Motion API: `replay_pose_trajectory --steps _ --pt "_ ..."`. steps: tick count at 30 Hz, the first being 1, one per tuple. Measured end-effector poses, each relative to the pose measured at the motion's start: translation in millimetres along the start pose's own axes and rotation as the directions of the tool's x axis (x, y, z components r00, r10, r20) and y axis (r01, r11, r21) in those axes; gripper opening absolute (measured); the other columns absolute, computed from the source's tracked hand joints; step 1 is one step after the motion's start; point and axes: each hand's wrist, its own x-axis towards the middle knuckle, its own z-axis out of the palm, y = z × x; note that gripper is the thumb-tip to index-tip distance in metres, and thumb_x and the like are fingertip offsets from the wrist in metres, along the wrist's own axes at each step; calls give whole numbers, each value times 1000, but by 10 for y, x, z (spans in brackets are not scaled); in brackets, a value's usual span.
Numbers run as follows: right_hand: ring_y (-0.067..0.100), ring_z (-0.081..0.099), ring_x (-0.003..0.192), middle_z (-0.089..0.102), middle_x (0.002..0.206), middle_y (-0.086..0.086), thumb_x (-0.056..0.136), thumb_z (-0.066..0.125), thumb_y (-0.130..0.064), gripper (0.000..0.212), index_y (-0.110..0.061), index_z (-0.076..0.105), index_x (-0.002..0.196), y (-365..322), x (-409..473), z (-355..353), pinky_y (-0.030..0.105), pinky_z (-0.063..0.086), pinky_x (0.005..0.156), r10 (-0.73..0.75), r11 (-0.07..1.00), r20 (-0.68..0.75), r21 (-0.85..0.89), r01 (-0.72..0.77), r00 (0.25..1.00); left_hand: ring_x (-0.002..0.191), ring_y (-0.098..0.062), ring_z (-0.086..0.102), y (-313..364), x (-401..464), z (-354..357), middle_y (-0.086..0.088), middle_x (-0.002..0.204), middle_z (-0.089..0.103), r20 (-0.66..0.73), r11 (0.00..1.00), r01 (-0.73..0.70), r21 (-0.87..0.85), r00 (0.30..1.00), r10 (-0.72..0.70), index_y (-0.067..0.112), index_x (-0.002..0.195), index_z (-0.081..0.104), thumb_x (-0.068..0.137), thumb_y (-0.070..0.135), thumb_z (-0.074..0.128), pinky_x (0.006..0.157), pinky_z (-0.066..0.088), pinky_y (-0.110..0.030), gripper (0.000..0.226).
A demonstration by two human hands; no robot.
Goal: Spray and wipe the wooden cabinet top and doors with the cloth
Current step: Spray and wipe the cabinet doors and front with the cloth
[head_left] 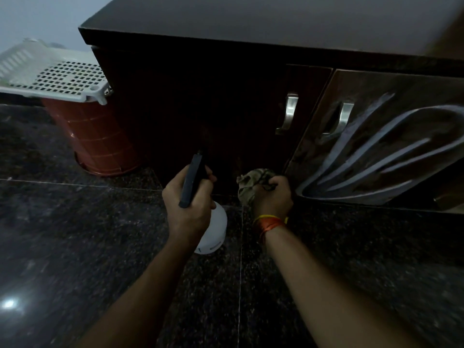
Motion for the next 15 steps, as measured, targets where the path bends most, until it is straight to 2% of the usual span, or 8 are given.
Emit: replay_pose_trajectory --steps 2,4,8,11,13,15 --pt "29 62 91 67 102 12 77 67 -14 26 -14 60 102 -118 -5 91 26 42 71 107 982 -23 157 -102 994 42 -12 49 3 14 -1 -12 66 58 2 1000 -8 -3 1000 8 3 86 62 85 10 48 46 41 -18 15" --pt "20 58 87 61 98 7 76 69 -11 32 -13 58 106 -158 -46 173 23 40 71 144 955 -33 267 -130 989 42 -12 48 -3 25 7 -11 63 55 12 1000 -14 -8 1000 15 1 86 62 86 8 49 46 40 -17 15" --pt "27 61 87 65 97 17 74 67 -1 25 -3 58 98 -12 -56 285 35 50 80 157 934 -20 328 -142 987 42 -11 49 10 46 -4 -12 68 57 20 999 -33 -19 999 33 2 86 62 87 6 49 47 41 -17 14" --pt "23 55 82 61 94 18 81 62 2 13 -3 55 90 63 -3 320 37 48 79 291 891 136 323 -320 947 42 -12 50 11 62 -38 -18 74 61 12 999 -32 -30 999 32 3 86 62 85 6 48 46 42 -19 15" --pt "23 54 80 56 90 15 85 57 5 18 -9 48 85 48 2 326 40 50 78 340 847 256 335 -413 905 43 -11 49 9 60 -59 -16 77 62 12 999 -23 -35 1000 24 3 87 62 85 6 47 47 43 -19 15" --pt "25 54 80 54 86 13 83 61 6 20 -7 47 89 -13 -13 323 44 51 80 359 820 243 378 -429 901 43 -10 49 5 56 -85 -15 75 61 14 999 -24 -24 1000 25 2 88 62 86 6 47 47 42 -18 15"
